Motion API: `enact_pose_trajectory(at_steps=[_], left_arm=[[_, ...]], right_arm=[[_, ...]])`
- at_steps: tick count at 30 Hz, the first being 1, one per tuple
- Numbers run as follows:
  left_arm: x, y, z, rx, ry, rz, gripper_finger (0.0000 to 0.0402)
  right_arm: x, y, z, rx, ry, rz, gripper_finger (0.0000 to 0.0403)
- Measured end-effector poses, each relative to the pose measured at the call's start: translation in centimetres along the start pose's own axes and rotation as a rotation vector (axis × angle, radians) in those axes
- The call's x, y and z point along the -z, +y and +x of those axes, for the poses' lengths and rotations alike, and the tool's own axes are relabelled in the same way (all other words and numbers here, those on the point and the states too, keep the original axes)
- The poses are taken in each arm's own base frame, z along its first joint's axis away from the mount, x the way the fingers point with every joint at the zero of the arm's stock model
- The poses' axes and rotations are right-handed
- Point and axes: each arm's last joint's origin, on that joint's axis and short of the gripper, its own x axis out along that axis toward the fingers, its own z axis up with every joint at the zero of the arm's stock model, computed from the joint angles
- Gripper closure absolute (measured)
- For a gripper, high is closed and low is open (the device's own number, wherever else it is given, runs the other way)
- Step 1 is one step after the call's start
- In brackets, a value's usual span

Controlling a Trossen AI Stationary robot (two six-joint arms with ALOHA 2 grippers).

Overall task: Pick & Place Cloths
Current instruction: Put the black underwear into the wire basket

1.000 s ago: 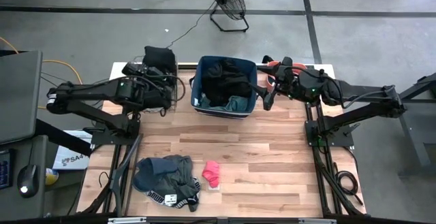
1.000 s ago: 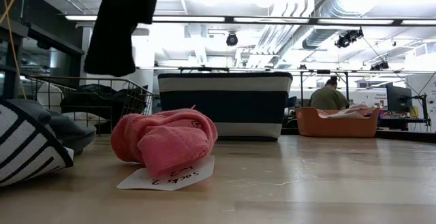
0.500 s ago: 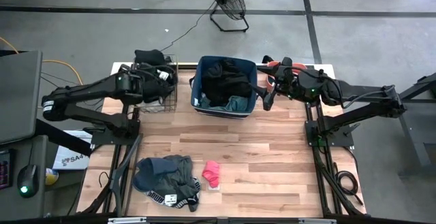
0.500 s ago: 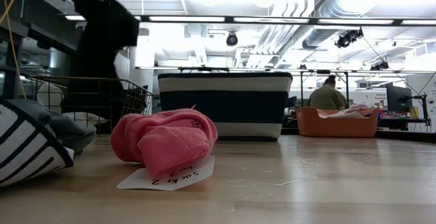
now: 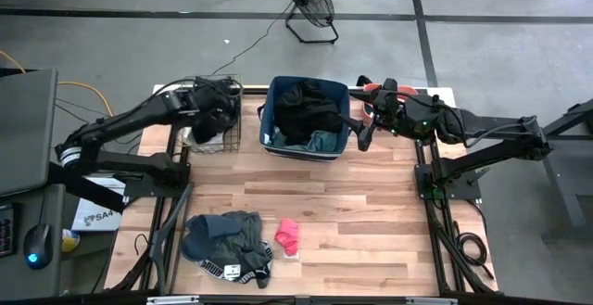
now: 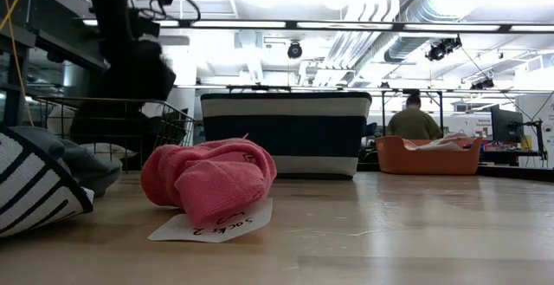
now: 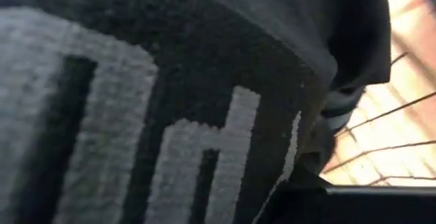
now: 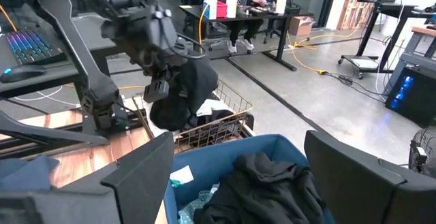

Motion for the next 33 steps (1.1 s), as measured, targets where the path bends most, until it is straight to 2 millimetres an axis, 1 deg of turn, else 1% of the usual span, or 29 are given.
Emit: enact_pose_trajectory(at_steps=[3, 7, 11, 16, 20, 26, 29, 33], left_arm=[[0.3, 0.5, 1.0, 0.036, 0.068, -0.017, 0.0400], [0.7, 0.7, 2.5, 0.128, 0.144, -0.018, 0.0400], [1.0, 0.5, 4.1, 0.157, 0.195, 0.007, 0.0400], [0.9, 0.1, 6.1, 0.186, 0.240, 0.033, 0.0400], [0.6, -0.3, 7.4, 0.227, 0.271, 0.048, 0.0400], [0.6, -1.1, 8.9, 0.235, 0.322, 0.117, 0.0399], [0.5, -1.2, 9.0, 0.237, 0.307, 0.138, 0.0379], [0.0, -0.9, 8.2, 0.246, 0.274, 0.154, 0.0320]], right_arm=[[0.0, 0.0, 0.0, 0.000, 0.000, 0.000, 0.0082], [0.0, 0.0, 0.0, 0.000, 0.000, 0.000, 0.0082], [0.0, 0.0, 0.0, 0.000, -0.001, 0.000, 0.0082], [0.1, 0.1, 0.3, 0.001, 0.007, -0.004, 0.0082], [0.3, 0.3, 0.6, 0.002, 0.019, -0.010, 0.0082], [0.6, 0.5, 1.0, 0.004, 0.034, -0.018, 0.0082], [0.6, 0.5, 1.0, 0.005, 0.033, -0.017, 0.0082], [0.6, 0.5, 1.0, 0.005, 0.034, -0.018, 0.0082]])
